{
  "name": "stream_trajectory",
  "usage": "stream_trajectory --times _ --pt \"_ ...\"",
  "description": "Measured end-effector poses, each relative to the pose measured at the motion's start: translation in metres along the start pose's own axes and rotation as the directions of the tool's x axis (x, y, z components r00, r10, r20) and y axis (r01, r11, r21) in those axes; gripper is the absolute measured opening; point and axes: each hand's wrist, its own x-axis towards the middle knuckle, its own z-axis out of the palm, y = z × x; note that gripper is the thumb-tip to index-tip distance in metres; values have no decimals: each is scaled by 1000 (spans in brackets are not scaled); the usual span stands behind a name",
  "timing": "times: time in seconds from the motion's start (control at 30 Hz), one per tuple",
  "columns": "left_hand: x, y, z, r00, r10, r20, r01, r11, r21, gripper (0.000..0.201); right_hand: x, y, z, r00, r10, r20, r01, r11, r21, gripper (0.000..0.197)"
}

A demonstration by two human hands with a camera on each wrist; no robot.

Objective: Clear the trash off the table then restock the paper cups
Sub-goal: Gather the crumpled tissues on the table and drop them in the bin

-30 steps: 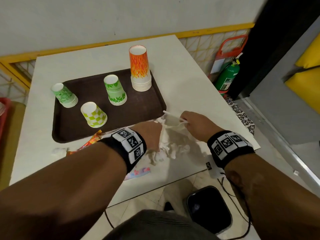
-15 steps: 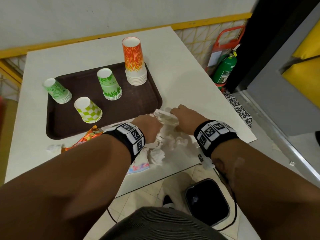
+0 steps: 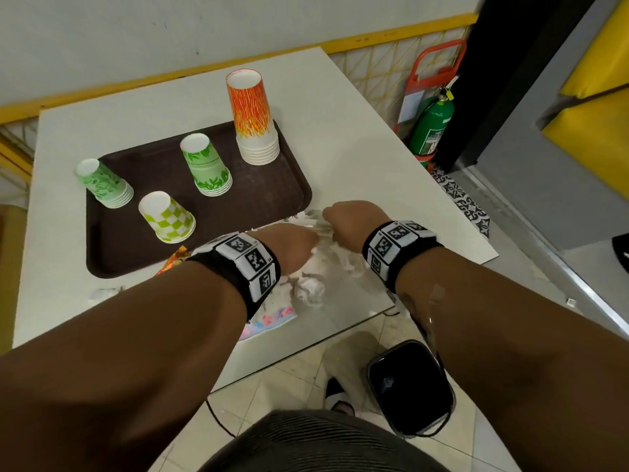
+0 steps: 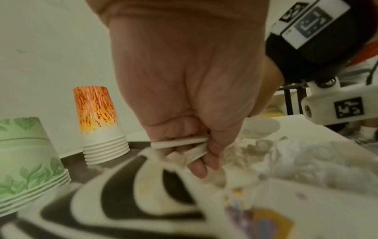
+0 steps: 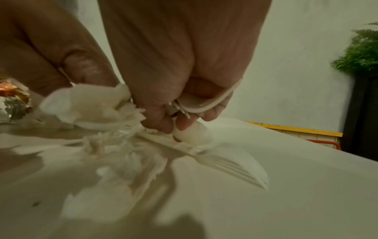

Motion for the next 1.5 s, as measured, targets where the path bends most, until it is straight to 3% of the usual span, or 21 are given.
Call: stream_trajectory --times 0.17,0.37,0.43,0.5,0.6,0.7,0.83,0.9,0.97,1.03,1.07,1.17,1.23,1.37,1.5 --pt "-9 -4 -12 1000 -1 -18 0 999 -49 24 -6 2 -5 999 32 -5 -31 994 101 24" --pt "-26 -7 -34 995 10 -101 -28 985 -173 16 -17 10 -14 995 96 -30 -87 970 228 9" --pt "-33 -10 -42 987 14 -160 -57 961 -271 12 -22 15 -13 994 104 -24 -93 955 281 12" --pt "-44 -9 -51 972 -23 -233 -70 921 -384 12 -27 20 -14 986 165 -10 -150 919 365 27" --pt "-59 -5 -68 942 -99 -320 -79 861 -502 16 -35 23 -18 971 237 28 -222 855 469 18" --pt "-71 4 -88 900 -212 -381 -73 787 -612 13 -55 23 -20 945 322 52 -273 696 664 18" --pt "-63 38 -104 829 -342 -442 -200 557 -806 14 -98 24 -8 900 427 91 -216 254 943 15" --pt "-49 68 -107 860 -330 -388 -231 425 -875 14 -123 29 3 891 439 114 -149 45 988 11" --pt "-30 105 -103 938 -220 -267 -178 354 -918 14 -152 41 19 878 455 145 -98 -126 987 9" --pt "-9 144 -87 996 -45 -83 -59 391 -918 13 -184 57 43 854 482 198 -68 -274 959 13" --pt "2 165 -75 999 40 19 0 433 -901 13 -201 66 59 840 487 239 -68 -342 937 14" --pt "33 227 -26 931 195 307 137 595 -792 15 -255 85 117 777 472 417 -145 -511 847 14" --pt "56 262 12 867 216 450 200 676 -710 16 -284 90 157 696 451 558 -209 -617 759 14" --pt "105 305 99 765 142 628 312 772 -554 18 -315 83 233 505 336 795 -295 -798 525 9" --pt "150 308 202 665 33 746 353 867 -352 27 -318 69 312 392 165 905 -337 -890 308 14"
